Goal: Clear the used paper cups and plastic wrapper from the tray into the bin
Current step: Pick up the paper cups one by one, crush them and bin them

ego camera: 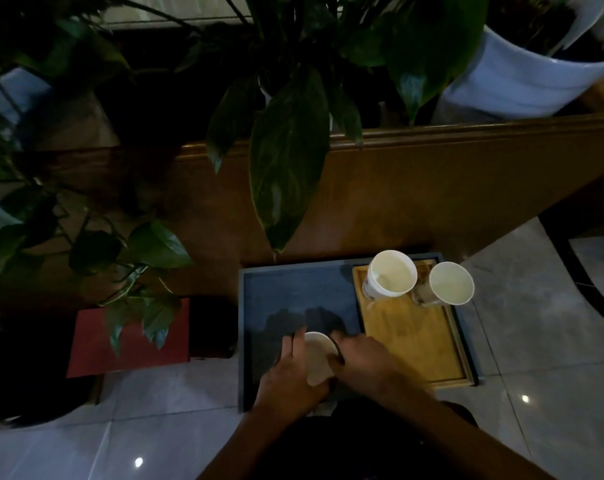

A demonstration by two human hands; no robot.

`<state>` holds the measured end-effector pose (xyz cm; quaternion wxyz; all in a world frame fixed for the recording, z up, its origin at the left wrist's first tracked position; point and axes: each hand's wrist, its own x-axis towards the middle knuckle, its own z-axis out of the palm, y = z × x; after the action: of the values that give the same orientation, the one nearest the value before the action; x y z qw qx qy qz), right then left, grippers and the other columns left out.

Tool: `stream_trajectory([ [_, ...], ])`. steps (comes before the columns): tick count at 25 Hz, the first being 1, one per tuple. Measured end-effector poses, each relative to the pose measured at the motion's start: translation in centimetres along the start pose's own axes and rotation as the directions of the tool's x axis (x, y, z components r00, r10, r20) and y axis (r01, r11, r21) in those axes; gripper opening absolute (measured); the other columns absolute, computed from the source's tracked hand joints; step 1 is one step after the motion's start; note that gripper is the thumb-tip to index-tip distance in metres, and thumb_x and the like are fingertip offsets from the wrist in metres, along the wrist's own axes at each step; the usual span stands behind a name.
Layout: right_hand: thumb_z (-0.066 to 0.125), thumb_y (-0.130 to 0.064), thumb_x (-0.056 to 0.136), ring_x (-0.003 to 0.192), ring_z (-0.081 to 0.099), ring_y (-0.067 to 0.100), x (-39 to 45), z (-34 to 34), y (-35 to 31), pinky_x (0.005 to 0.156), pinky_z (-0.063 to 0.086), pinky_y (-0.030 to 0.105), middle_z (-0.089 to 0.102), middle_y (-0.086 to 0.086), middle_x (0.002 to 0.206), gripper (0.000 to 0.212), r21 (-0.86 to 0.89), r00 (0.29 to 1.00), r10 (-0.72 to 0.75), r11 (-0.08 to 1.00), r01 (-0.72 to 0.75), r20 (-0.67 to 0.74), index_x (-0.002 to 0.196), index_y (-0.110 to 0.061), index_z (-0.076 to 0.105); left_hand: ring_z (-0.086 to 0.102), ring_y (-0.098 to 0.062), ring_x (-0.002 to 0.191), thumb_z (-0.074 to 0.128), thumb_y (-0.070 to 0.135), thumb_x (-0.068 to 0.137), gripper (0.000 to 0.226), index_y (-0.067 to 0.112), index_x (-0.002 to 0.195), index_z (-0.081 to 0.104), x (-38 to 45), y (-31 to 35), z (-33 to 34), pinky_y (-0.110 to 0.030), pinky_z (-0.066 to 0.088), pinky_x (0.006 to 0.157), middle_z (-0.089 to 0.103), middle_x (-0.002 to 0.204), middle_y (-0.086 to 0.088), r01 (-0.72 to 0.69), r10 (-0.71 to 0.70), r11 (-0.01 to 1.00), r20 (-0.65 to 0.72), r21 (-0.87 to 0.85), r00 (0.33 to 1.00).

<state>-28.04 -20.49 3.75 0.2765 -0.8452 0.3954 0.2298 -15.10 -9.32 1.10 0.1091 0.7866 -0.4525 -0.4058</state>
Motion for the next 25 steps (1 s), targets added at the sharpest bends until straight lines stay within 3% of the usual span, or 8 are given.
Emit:
stream_trajectory([
  [4, 0.043, -0.041, 0.102, 0.106, 0.068, 0.03, -0.1, 1.0, 0.2, 0.084, 0.05, 0.034, 0.069, 0.012, 0.12, 0.035, 0.076, 0.997, 0.075, 0.994, -0.072, -0.028, 0.129, -0.022, 0.052, 0.05, -0.022, 0.131, 0.069, 0.073, 0.06, 0.121, 0.04, 0.151, -0.004, 0.2, -0.6, 0.1, -0.042, 0.047, 0.101, 0.029, 0.153, 0.005, -0.055, 0.055, 0.998, -0.001, -0.019, 0.999],
  [8, 0.052, -0.022, 0.099, 0.109, 0.066, 0.032, -0.7, 1.2, 1.6, 0.092, 0.05, 0.035, 0.07, 0.017, 0.121, 0.03, 0.451, 0.974, 0.199, 0.883, -0.13, -0.11, 0.123, -0.011, 0.065, 0.039, -0.008, 0.137, 0.081, 0.073, 0.052, 0.125, 0.054, 0.147, 0.002, 0.3, -0.8, -0.2, -0.022, 0.03, 0.108, 0.036, 0.155, 0.007, -0.096, 0.097, 0.968, -0.009, -0.233, 0.995],
  [10, 0.057, -0.013, 0.096, 0.104, 0.067, 0.03, -1.3, 1.4, 2.6, 0.092, 0.051, 0.037, 0.073, 0.016, 0.112, 0.023, 0.655, 0.956, 0.281, 0.738, -0.163, -0.079, 0.112, -0.008, 0.072, 0.039, -0.003, 0.133, 0.077, 0.08, 0.05, 0.122, 0.056, 0.146, 0.006, 0.2, -1.2, -0.5, -0.022, 0.034, 0.106, 0.036, 0.154, 0.012, -0.116, 0.117, 0.97, -0.009, -0.215, 0.993],
  [12, 0.059, -0.01, 0.092, 0.079, 0.067, 0.025, -2.0, 1.4, 3.4, 0.074, 0.051, 0.038, 0.073, 0.013, 0.083, 0.02, 0.836, 0.942, 0.334, 0.518, -0.18, -0.004, 0.087, -0.015, 0.078, 0.045, -0.006, 0.13, 0.07, 0.087, 0.049, 0.119, 0.053, 0.146, 0.011, -0.2, -1.7, -1.1, -0.025, 0.04, 0.103, 0.04, 0.149, 0.016, -0.121, 0.124, 0.985, 0.015, -0.122, 0.992],
  [15, 0.058, -0.009, 0.091, 0.052, 0.056, 0.021, -2.8, 1.6, 4.6, 0.059, 0.04, 0.033, 0.062, 0.007, 0.054, 0.032, 0.933, 0.934, 0.343, 0.291, -0.209, 0.103, 0.067, -0.02, 0.076, 0.054, -0.008, 0.123, 0.073, 0.08, 0.053, 0.104, 0.053, 0.139, 0.019, -0.7, -1.9, -1.9, -0.019, 0.041, 0.094, 0.05, 0.139, 0.019, -0.133, 0.141, 0.987, 0.098, -0.088, 0.985],
  [18, 0.055, -0.01, 0.094, 0.058, 0.059, 0.02, -3.0, 2.1, 5.0, 0.068, 0.043, 0.037, 0.068, 0.01, 0.068, 0.024, 0.919, 0.94, 0.32, 0.325, -0.224, 0.116, 0.082, -0.014, 0.074, 0.058, -0.008, 0.119, 0.075, 0.071, 0.06, 0.093, 0.049, 0.137, 0.029, -1.0, -1.5, -2.5, -0.017, 0.044, 0.092, 0.057, 0.131, 0.018, -0.137, 0.145, 0.987, 0.101, -0.08, 0.984],
  [21, 0.051, -0.021, 0.102, 0.087, 0.066, 0.016, -3.4, 2.6, 5.2, 0.081, 0.047, 0.028, 0.072, 0.005, 0.104, 0.021, 0.878, 0.949, 0.314, 0.447, -0.173, 0.028, 0.118, -0.027, 0.062, 0.06, -0.003, 0.113, 0.077, 0.066, 0.062, 0.084, 0.044, 0.134, 0.04, -1.1, -1.0, -2.9, -0.023, 0.05, 0.096, 0.061, 0.123, 0.02, -0.13, 0.148, 0.985, 0.168, -0.114, 0.975],
  [25, 0.05, -0.043, 0.104, 0.105, 0.056, -0.02, -5.2, 1.3, 4.7, 0.08, 0.042, 0.006, 0.064, -0.028, 0.119, 0.023, 0.906, 0.933, 0.323, 0.423, 0.007, -0.158, 0.123, -0.049, 0.061, 0.063, 0.01, 0.1, 0.084, 0.057, 0.066, 0.067, 0.041, 0.124, 0.055, -1.8, -0.1, -3.0, -0.025, 0.053, 0.094, 0.068, 0.111, 0.022, -0.062, 0.131, 0.964, 0.259, -0.257, 0.957],
])
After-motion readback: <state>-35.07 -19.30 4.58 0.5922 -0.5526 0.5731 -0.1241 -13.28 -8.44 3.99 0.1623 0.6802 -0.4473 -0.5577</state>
